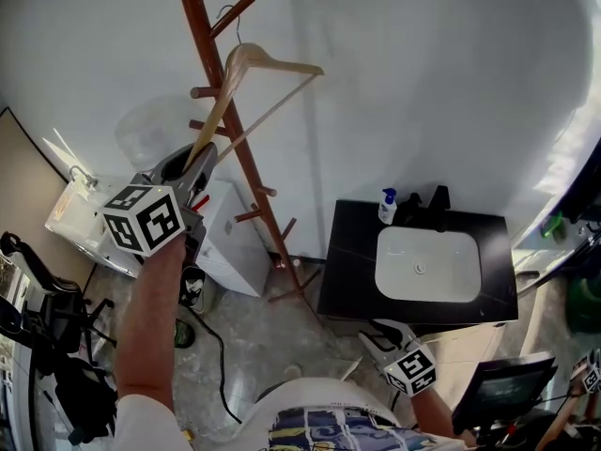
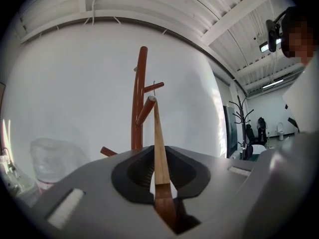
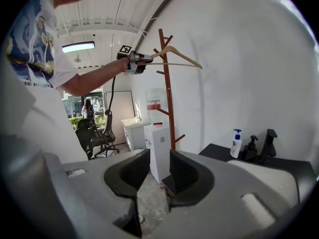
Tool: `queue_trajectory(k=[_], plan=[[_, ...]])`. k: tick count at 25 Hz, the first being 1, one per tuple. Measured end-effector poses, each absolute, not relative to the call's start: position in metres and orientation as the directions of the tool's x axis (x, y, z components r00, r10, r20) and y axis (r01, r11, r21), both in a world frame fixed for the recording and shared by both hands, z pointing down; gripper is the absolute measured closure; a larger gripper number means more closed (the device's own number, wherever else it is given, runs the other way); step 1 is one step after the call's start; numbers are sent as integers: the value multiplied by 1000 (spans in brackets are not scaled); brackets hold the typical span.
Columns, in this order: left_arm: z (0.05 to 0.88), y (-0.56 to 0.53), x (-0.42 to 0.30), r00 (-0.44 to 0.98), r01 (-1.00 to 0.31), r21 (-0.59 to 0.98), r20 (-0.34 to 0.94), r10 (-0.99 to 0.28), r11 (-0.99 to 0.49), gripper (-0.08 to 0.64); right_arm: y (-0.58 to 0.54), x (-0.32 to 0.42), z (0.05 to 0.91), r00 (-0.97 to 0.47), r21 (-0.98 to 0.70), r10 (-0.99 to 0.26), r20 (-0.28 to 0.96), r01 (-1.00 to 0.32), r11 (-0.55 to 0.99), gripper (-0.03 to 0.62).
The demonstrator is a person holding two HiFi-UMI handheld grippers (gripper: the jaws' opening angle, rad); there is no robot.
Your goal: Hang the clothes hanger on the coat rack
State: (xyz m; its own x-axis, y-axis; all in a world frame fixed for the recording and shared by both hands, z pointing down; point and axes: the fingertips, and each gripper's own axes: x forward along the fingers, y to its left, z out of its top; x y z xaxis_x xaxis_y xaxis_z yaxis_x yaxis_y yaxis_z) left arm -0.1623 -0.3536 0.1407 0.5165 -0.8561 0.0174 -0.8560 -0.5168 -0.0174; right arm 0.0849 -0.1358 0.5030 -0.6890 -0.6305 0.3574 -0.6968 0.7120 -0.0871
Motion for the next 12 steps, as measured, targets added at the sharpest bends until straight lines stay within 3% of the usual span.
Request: queue_trajectory(k=[12], plan=[[165, -350, -179, 449, -893, -26, 18, -893, -450, 506, -135, 93, 507, -682, -87, -636, 362, -704, 705, 469]])
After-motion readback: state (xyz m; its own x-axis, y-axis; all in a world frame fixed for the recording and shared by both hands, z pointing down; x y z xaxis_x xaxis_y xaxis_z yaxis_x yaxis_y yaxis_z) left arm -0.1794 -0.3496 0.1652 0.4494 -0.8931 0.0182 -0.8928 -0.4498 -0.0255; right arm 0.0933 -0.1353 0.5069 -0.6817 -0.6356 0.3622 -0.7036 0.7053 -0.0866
